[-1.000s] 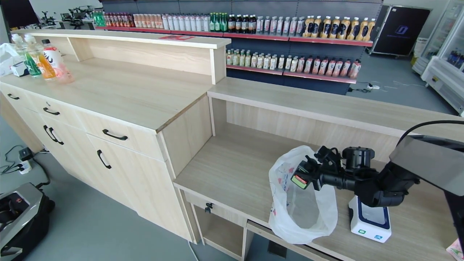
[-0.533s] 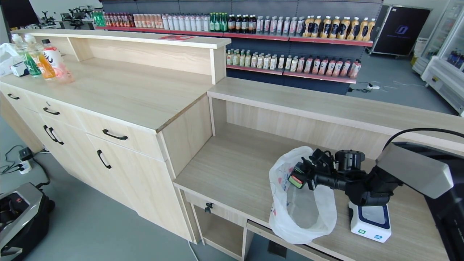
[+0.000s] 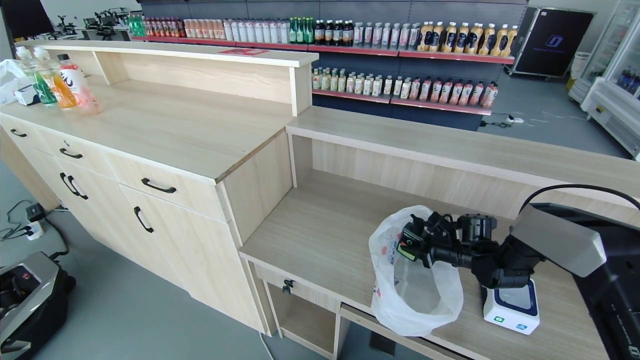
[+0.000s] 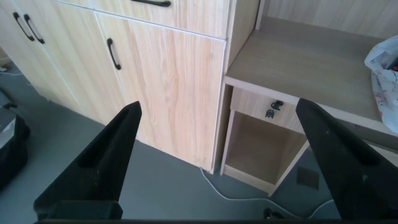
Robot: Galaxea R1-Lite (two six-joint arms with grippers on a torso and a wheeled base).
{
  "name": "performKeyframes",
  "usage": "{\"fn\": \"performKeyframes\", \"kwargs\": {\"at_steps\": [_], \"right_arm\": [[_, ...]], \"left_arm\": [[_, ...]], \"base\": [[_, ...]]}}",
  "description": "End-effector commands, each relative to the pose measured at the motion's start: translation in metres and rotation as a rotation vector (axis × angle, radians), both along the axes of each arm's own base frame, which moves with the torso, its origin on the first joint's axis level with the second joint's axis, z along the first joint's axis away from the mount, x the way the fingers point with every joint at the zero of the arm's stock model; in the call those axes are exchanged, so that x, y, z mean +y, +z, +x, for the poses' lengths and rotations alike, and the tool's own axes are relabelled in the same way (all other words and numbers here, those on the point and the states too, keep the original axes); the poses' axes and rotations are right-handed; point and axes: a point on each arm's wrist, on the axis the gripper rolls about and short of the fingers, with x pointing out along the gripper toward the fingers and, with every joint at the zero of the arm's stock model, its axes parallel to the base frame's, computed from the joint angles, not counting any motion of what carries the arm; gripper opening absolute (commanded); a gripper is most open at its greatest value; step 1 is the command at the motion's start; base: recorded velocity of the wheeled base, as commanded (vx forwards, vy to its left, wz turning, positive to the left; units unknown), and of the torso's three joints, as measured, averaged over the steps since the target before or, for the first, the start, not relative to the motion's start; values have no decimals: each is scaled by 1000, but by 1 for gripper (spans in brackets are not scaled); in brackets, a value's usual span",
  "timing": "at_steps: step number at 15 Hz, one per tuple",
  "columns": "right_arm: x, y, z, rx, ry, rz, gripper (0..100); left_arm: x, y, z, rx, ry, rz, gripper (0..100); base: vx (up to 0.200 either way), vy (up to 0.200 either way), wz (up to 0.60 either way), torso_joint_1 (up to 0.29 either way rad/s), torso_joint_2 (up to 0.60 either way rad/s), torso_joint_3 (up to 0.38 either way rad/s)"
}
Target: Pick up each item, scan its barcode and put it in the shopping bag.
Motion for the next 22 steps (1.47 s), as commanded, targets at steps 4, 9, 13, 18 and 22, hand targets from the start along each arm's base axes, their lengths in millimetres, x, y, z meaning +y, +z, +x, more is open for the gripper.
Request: {"fn": "performKeyframes", "kwargs": {"at_steps": [4,9,13,18,22], "right_arm": [[9,59,4,-52,-15,103,100],[8,137,-31,-113,-29,128,100],[-12,206,-86,-199,-246,22,100],[-41,262,-142,-241,-447,-128,100],[-44,302,-152,-241,-843,8,100]], "left_arm": [[0,0,0,-1,1,-1,100],[0,0,0,-1,1,1,100],[0,0,0,-1,1,1,100],[0,0,0,1,1,-1,100],[0,0,0,1,1,-1,100]], "base": [[0,0,0,0,0,0],[0,0,0,0,0,0],[0,0,0,0,0,0],[0,0,-240,1,1,1],[0,0,-600,2,6,2]]}}
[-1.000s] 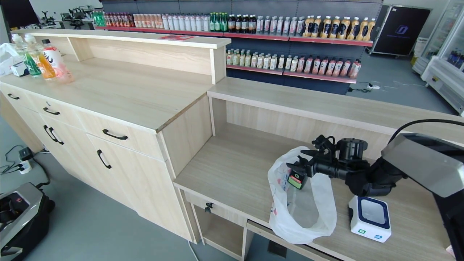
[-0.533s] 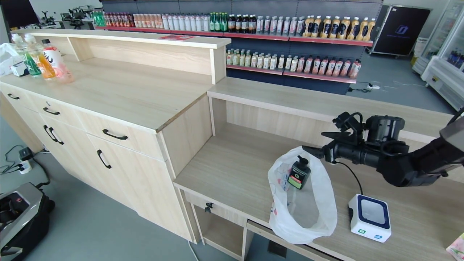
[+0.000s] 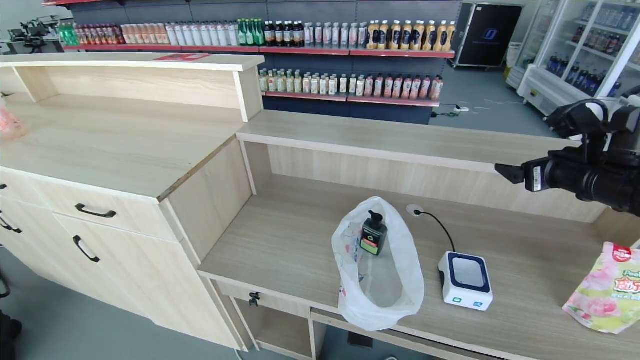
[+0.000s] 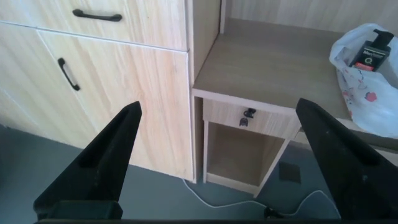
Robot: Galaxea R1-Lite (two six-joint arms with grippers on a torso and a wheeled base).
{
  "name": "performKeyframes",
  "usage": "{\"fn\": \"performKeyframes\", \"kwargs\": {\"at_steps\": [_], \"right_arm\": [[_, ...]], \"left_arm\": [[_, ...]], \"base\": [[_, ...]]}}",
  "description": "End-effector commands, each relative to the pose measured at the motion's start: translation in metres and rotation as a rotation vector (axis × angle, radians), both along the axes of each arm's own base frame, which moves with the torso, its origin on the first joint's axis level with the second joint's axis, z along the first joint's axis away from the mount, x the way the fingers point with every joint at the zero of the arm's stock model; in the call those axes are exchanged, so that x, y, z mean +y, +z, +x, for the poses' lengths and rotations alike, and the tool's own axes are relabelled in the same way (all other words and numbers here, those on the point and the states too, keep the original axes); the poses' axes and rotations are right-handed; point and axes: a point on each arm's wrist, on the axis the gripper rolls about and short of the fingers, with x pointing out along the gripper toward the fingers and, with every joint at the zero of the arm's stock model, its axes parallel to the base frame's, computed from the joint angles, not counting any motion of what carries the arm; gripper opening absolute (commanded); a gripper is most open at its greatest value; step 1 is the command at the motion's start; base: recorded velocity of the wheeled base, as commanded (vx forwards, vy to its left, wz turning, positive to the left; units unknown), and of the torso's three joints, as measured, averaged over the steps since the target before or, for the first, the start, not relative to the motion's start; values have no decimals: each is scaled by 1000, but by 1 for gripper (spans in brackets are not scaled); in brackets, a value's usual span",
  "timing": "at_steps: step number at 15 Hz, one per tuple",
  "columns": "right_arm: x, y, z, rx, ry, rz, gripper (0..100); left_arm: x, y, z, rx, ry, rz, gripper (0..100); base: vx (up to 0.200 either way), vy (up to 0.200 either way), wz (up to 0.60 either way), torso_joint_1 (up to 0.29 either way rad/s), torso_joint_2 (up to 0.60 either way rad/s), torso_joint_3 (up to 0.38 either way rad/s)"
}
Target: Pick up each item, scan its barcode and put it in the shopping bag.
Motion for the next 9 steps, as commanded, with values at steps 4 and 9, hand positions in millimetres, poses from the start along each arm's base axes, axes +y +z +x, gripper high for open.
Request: {"fn": "performKeyframes", "kwargs": {"at_steps": [4,9], "right_arm": [[-21,15,-7,18,-554,227,100],[-94,-37,-3,56,-743,520,100]], "left_arm": [[0,0,0,1,0,1,100],[0,0,0,-1,0,1,100]], "base": [[0,0,-450,2,1,-1],[0,0,0,0,0,0]]}}
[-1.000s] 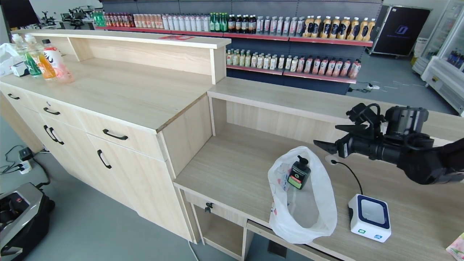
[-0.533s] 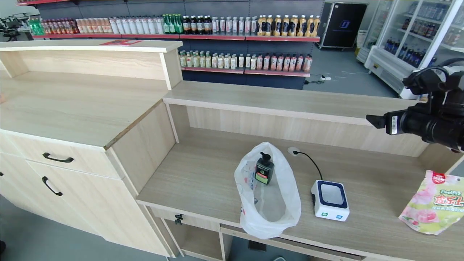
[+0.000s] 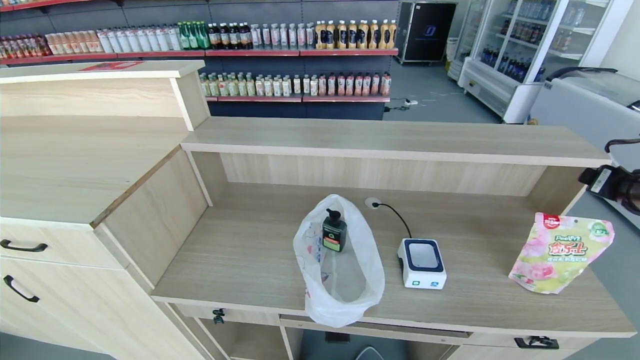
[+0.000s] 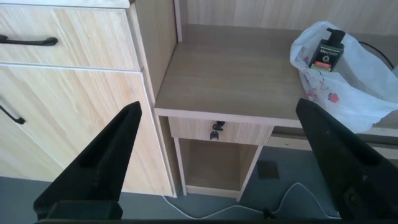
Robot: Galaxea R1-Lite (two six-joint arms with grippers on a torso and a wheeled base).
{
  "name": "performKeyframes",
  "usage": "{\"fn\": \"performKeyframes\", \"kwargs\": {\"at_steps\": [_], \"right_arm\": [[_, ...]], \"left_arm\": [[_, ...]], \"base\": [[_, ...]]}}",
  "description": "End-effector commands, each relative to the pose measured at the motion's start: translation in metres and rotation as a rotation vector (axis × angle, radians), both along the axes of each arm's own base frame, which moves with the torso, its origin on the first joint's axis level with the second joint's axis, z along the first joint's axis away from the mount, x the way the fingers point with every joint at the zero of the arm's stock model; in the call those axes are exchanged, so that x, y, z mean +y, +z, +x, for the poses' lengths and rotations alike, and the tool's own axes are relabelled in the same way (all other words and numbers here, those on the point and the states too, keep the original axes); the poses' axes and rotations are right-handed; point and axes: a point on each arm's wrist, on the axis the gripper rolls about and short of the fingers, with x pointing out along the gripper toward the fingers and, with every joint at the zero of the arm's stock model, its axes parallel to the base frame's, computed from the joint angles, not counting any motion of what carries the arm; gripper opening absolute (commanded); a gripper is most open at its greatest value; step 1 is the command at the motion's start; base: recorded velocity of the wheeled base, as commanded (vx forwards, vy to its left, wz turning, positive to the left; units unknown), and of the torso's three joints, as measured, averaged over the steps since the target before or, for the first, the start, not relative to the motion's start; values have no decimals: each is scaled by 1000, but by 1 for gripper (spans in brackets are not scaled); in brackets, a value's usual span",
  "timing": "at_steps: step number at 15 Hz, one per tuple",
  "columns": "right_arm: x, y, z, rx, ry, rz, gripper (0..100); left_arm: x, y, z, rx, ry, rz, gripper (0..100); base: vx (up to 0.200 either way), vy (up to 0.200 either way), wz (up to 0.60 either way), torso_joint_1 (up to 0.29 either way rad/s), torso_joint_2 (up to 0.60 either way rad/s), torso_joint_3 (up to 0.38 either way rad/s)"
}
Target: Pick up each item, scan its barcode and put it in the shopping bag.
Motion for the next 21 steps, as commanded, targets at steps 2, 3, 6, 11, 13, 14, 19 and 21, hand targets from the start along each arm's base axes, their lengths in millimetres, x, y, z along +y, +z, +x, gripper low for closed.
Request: {"fn": "performKeyframes", "kwargs": {"at_steps": [2,3,6,11,13,14,19,21], "right_arm": [[-41,-25,22,-57,-54,167,100],[-52,-32,26,-85,-91,229,100],[-78,-60,26,-4,-244,397,100],[-96,-79,41,-17,-265,427,100],[-97,-81,47,-22,-225,443,100],[-97,-85,49,-12,-223,446,100],[-88,-116,64,73,-175,431,100],[-78,-120,74,70,-132,415,100]], "left_arm": [[0,0,0,-1,1,1,100],[0,0,0,-1,1,-1,100],[0,0,0,-1,1,-1,100],[0,0,0,1,1,-1,100],[0,0,0,1,1,-1,100],[0,0,0,1,1,1,100],[0,0,0,1,1,-1,100],[0,0,0,1,1,-1,100]], "base": [[0,0,0,0,0,0],[0,0,0,0,0,0],[0,0,0,0,0,0],[0,0,0,0,0,0],[0,0,0,0,0,0],[0,0,0,0,0,0],[0,0,0,0,0,0],[0,0,0,0,0,0]]}}
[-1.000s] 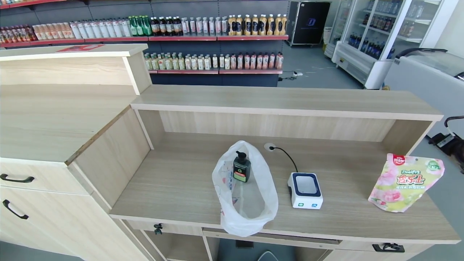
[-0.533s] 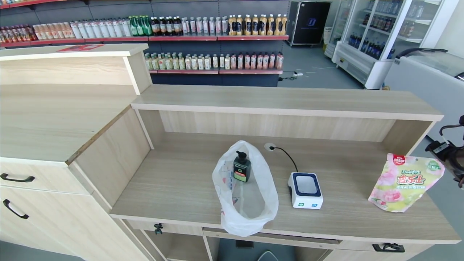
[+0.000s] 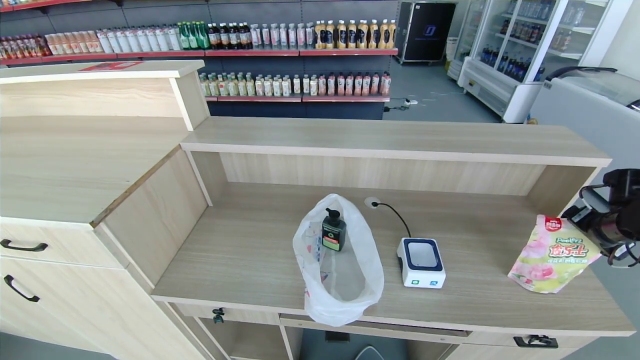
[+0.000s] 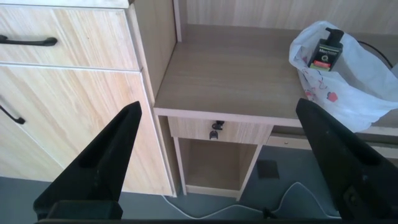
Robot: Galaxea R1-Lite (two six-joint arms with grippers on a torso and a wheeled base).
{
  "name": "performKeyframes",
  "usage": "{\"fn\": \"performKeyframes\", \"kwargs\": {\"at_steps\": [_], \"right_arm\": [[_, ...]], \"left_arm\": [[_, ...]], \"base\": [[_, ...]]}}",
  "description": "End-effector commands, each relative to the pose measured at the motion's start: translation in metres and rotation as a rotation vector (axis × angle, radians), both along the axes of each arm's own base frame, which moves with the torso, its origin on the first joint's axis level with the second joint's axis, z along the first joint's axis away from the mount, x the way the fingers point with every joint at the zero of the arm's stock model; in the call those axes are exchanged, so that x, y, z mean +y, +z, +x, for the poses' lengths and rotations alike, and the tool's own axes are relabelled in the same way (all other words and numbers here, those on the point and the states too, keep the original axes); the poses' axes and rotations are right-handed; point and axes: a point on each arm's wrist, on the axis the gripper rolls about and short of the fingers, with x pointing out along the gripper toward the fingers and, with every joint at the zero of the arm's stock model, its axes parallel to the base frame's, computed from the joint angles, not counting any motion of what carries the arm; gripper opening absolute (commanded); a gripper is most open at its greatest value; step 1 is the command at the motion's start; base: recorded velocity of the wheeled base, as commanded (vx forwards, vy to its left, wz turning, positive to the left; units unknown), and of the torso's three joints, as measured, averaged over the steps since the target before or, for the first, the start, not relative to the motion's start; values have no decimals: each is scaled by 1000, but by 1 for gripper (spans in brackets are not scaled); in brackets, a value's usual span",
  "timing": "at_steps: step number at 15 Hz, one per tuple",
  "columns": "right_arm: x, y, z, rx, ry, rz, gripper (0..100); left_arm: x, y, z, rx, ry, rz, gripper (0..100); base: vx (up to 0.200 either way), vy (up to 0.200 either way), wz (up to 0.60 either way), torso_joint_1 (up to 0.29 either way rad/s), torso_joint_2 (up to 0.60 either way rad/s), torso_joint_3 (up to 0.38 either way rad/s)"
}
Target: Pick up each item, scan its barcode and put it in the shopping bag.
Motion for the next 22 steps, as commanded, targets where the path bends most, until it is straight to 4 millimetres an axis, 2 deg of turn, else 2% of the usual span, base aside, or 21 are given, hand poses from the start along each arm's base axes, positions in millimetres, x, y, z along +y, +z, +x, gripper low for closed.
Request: {"fn": "performKeyframes", "kwargs": {"at_steps": [1,4,6,11,12,16,19,20,22], "right_arm": [[11,-12,9,21,41,0,100],[32,-23,13,81,123,-18,100],[41,-37,13,138,165,-24,100],[42,-59,16,196,215,-58,100],[42,-63,16,198,231,-77,0],[42,-80,18,288,324,-192,0],[46,-74,23,239,345,-283,0],[48,-58,26,155,374,-325,0],[53,-20,20,-13,559,-368,0]], "left_arm": [[0,0,0,1,0,-1,100],[0,0,0,-1,0,1,100],[0,0,0,-1,0,1,100],[0,0,0,-1,0,-1,100],[0,0,0,-1,0,-1,100],[0,0,0,-1,0,1,100],[0,0,0,1,0,1,100],[0,0,0,-1,0,1,100],[0,0,0,1,0,-1,100]], "base": [[0,0,0,0,0,0],[0,0,0,0,0,0],[0,0,0,0,0,0],[0,0,0,0,0,0],[0,0,0,0,0,0],[0,0,0,0,0,0],[0,0,0,0,0,0],[0,0,0,0,0,0],[0,0,0,0,0,0]]}}
